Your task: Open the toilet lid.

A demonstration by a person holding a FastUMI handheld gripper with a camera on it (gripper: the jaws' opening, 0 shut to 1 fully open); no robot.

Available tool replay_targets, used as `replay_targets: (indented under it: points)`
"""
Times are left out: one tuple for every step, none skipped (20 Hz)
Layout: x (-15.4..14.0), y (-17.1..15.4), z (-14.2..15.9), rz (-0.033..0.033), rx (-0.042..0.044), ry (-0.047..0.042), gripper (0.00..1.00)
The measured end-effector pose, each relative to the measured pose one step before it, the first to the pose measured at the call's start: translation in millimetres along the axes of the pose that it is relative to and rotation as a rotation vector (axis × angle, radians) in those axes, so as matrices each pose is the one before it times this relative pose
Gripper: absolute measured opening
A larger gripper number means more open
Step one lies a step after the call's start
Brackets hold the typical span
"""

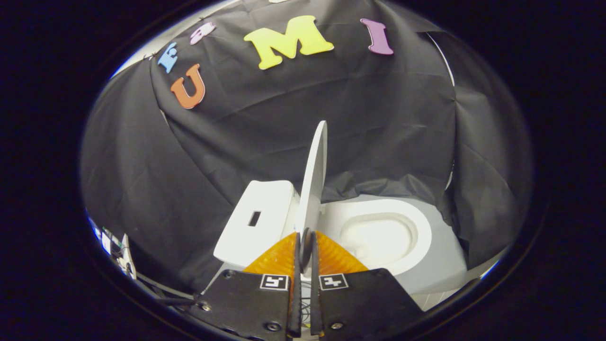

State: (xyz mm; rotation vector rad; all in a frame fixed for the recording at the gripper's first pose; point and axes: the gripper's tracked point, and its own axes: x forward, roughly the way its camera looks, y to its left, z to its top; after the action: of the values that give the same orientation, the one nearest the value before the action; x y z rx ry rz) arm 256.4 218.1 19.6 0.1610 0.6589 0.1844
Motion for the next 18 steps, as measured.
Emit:
replay_targets:
  points:
    - [1.75, 4.04, 0.27, 0.00314, -0.00112, 0.00059, 0.11]
    - [1.67, 6.52, -1.04, 0.00163, -0.01351, 0.00042, 0.11]
    - [1.11, 6.78, 0.33, 0.00225, -0.01657, 0.00222, 0.11]
    - [2.69, 6.39, 0.88, 0.00077, -0.01314, 0.00068, 0.10]
    - [2.22, 7.68, 0.87, 0.00357, -0.00527, 0.00042, 0.11]
    - [2.12, 7.02, -0.59, 0.00566, -0.00884, 0.00079, 0.11]
    - [1.93, 6.81, 0.32, 0.00350, -0.00936, 0.00192, 0.11]
    - [3.49, 6.80, -1.48, 0.00015, -0.01097, 0.00127, 0.11]
    - [2.14, 6.05, 0.39, -0.00370, -0.01252, 0.00031, 0.11]
    - [2.24, 7.32, -0.99, -0.00223, -0.01167, -0.00045, 0.11]
    - [1.90, 6.77, -0.02, -0.00156, -0.01294, -0.00076, 0.11]
    - [2.41, 6.64, -0.98, 0.00077, -0.00987, -0.00017, 0.11]
    - [2.77, 6.09, -0.34, -0.00079, -0.00988, -0.00159, 0.11]
    - [2.19, 5.67, -0.62, -0.00117, -0.00668, -0.00114, 0.11]
    - [1.99, 5.51, -1.02, -0.00303, -0.00522, -0.00122, 0.11]
    - [2.81, 5.17, -0.42, -0.00244, -0.00207, 0.00011, 0.11]
    - [2.17, 5.58, 0.01, -0.00301, -0.00404, -0.00065, 0.11]
    - [1.94, 6.67, -1.02, -0.00291, -0.00257, -0.00292, 0.11]
